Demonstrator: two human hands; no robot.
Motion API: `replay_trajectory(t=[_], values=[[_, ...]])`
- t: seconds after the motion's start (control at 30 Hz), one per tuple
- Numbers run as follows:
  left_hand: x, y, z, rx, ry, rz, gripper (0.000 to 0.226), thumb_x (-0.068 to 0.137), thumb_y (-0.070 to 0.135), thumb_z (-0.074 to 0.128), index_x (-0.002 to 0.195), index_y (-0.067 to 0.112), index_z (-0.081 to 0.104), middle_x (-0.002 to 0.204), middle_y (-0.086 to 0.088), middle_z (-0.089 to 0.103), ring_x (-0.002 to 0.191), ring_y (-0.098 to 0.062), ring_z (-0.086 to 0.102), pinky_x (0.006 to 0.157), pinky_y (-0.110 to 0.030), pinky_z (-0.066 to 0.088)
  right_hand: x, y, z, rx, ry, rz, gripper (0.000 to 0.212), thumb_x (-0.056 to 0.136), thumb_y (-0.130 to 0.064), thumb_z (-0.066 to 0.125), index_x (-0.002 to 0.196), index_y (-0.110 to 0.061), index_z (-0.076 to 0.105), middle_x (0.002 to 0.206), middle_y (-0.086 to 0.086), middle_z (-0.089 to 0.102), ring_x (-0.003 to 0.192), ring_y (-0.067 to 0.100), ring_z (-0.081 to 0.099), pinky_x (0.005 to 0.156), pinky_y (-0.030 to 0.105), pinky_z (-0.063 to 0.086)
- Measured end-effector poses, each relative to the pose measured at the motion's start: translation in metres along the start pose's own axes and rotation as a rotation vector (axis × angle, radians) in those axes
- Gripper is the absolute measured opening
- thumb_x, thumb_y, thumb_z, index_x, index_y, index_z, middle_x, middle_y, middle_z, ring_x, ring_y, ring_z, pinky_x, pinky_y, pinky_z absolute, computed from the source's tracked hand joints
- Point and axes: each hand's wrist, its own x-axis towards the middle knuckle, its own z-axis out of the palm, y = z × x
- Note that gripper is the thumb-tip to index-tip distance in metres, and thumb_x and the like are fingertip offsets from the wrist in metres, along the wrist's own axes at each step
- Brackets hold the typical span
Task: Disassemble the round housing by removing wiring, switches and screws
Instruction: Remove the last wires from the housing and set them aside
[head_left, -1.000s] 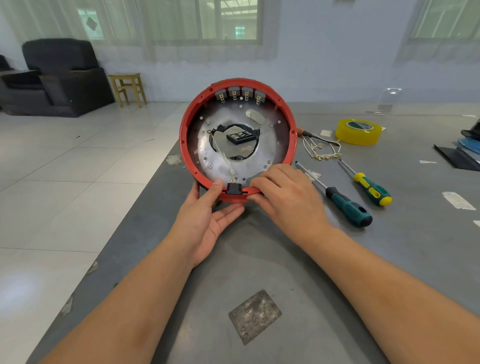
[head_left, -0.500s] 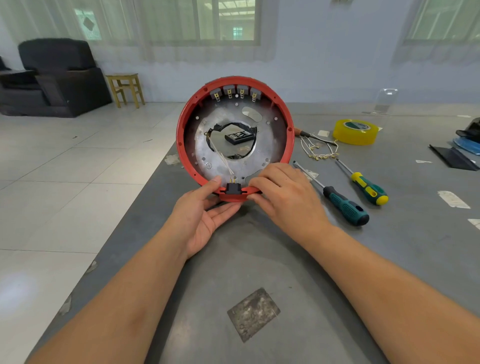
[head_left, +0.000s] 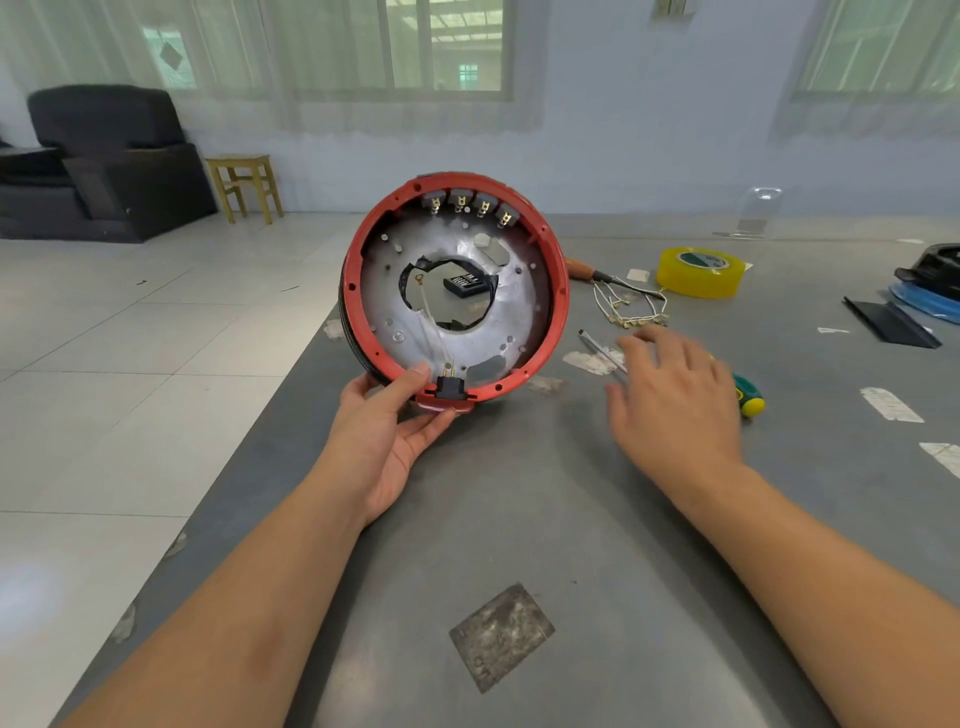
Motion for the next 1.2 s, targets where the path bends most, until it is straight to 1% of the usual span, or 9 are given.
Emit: replay_trajectory(t=[0.1, 0.2, 0.4, 0.57, 0.77, 0.87, 0.97, 1.1, 1.2], values=[[-0.001, 0.000, 0.000, -0.001, -0.005, 0.003, 0.060, 0.094, 0.012, 0.075, 0.146, 0.005, 0.046, 0.120, -0.023, 0.075, 0.102, -0.042, 0.076, 0.071, -0.033, 0.063, -0.003, 0.016, -0.001, -0.144, -0.238, 0.165, 0.039, 0.092, -0.043, 0.060, 0.119, -0.014, 0.057, 0.121, 0.012, 0.059, 0.111, 0.036, 0.057, 0.083, 0.043, 0.047], [-0.001, 0.000, -0.001, 0.002, -0.023, 0.002, 0.058, 0.096, 0.015, 0.074, 0.146, 0.002, 0.047, 0.117, -0.023, 0.076, 0.101, -0.042, 0.076, 0.072, -0.032, 0.064, -0.001, 0.020, 0.003, -0.094, -0.362, 0.232, 0.039, 0.098, -0.047, 0.050, 0.117, -0.013, 0.057, 0.121, 0.013, 0.058, 0.113, 0.033, 0.057, 0.073, 0.038, 0.043], [-0.001, 0.000, -0.004, -0.022, 0.002, 0.019, 0.058, 0.096, 0.016, 0.073, 0.147, 0.003, 0.048, 0.118, -0.024, 0.075, 0.100, -0.043, 0.076, 0.067, -0.027, 0.062, 0.004, 0.014, 0.008, 0.089, -0.368, 0.208, 0.033, 0.104, -0.037, 0.045, 0.118, -0.011, 0.058, 0.118, 0.012, 0.059, 0.107, 0.032, 0.059, 0.073, 0.038, 0.045], [0.001, 0.004, -0.006, -0.038, 0.035, 0.062, 0.052, 0.096, 0.015, 0.074, 0.141, 0.007, 0.050, 0.117, -0.023, 0.076, 0.097, -0.043, 0.077, 0.071, -0.032, 0.064, 0.000, -0.003, 0.006, 0.403, -0.342, 0.219, 0.031, 0.106, -0.036, 0.042, 0.119, -0.012, 0.058, 0.116, 0.011, 0.062, 0.106, 0.033, 0.057, 0.083, 0.042, 0.046], [0.004, 0.006, -0.011, -0.103, 0.058, 0.027, 0.050, 0.096, 0.017, 0.075, 0.139, 0.002, 0.055, 0.122, -0.023, 0.074, 0.104, -0.041, 0.076, 0.074, -0.034, 0.065, -0.006, -0.018, 0.002, 0.841, -0.243, 0.321, 0.025, 0.108, -0.033, 0.037, 0.128, -0.024, 0.049, 0.104, -0.007, 0.069, 0.094, 0.022, 0.066, 0.086, 0.045, 0.053], [0.007, 0.009, -0.015, -0.156, 0.069, 0.003, 0.039, 0.095, 0.014, 0.075, 0.129, 0.001, 0.061, 0.124, -0.027, 0.072, 0.109, -0.042, 0.074, 0.076, -0.035, 0.065, -0.004, -0.012, -0.001, 0.902, -0.211, 0.192, 0.018, 0.107, -0.032, 0.039, 0.122, -0.031, 0.050, 0.097, -0.008, 0.065, 0.088, 0.015, 0.061, 0.079, 0.041, 0.050], [0.010, 0.011, -0.018, -0.192, 0.068, 0.002, 0.043, 0.096, 0.010, 0.073, 0.134, -0.004, 0.058, 0.124, -0.029, 0.071, 0.112, -0.046, 0.072, 0.081, -0.035, 0.065, -0.001, -0.002, -0.003, 0.786, -0.237, 0.010, 0.015, 0.102, -0.042, 0.042, 0.114, -0.039, 0.050, 0.086, -0.015, 0.062, 0.078, 0.009, 0.057, 0.065, 0.035, 0.041], [0.011, 0.013, -0.019, -0.208, 0.056, -0.018, 0.026, 0.099, 0.006, 0.067, 0.120, -0.007, 0.061, 0.120, -0.033, 0.071, 0.107, -0.052, 0.072, 0.084, -0.034, 0.064, 0.005, 0.008, -0.008, 0.654, -0.321, -0.169, 0.017, 0.100, -0.049, 0.048, 0.116, -0.045, 0.049, 0.088, -0.015, 0.064, 0.077, 0.008, 0.059, 0.065, 0.034, 0.049], [0.012, 0.015, -0.020, -0.189, 0.052, -0.021, 0.021, 0.099, 0.004, 0.065, 0.116, -0.009, 0.062, 0.118, -0.034, 0.071, 0.104, -0.055, 0.072, 0.082, -0.033, 0.064, 0.010, 0.011, -0.016, 0.650, -0.323, -0.268, 0.018, 0.098, -0.045, 0.052, 0.116, -0.046, 0.055, 0.087, -0.020, 0.064, 0.077, -0.001, 0.058, 0.061, 0.024, 0.043]])
